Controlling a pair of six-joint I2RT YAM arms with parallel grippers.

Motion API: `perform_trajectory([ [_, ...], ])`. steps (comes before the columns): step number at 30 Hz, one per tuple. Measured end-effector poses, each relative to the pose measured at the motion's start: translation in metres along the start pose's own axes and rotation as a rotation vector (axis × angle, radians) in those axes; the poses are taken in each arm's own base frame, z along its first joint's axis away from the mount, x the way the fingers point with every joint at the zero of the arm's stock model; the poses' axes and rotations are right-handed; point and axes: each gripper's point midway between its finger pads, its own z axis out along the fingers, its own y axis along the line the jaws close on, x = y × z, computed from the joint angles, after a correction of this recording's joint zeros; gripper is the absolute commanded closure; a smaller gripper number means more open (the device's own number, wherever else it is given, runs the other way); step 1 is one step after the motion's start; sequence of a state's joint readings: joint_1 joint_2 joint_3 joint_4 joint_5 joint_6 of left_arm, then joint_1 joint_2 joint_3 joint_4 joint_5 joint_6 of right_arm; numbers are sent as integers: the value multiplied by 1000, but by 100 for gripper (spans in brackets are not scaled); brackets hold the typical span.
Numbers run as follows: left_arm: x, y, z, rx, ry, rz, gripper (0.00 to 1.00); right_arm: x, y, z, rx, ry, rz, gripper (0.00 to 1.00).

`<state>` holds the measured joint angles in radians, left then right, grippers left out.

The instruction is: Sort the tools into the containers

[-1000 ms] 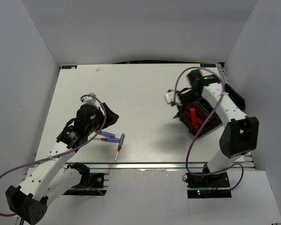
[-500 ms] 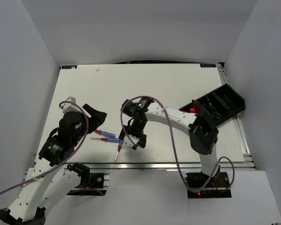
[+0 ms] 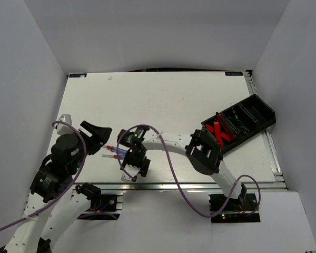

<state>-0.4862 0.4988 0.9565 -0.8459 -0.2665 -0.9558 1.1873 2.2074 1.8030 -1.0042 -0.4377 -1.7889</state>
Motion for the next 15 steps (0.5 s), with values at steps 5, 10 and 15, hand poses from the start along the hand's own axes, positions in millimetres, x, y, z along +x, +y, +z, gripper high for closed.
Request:
perform_trajectory([
  [5,1,3,-2,-9,0,-1,22,13,1,10,-12,41,40,40],
  [10,2,5,-1,-15,5,1,22,20,-7,8,21,78,61,47],
  [15,6,9,2,-29,14,1,22,26,-11,8,41,103,61,58],
])
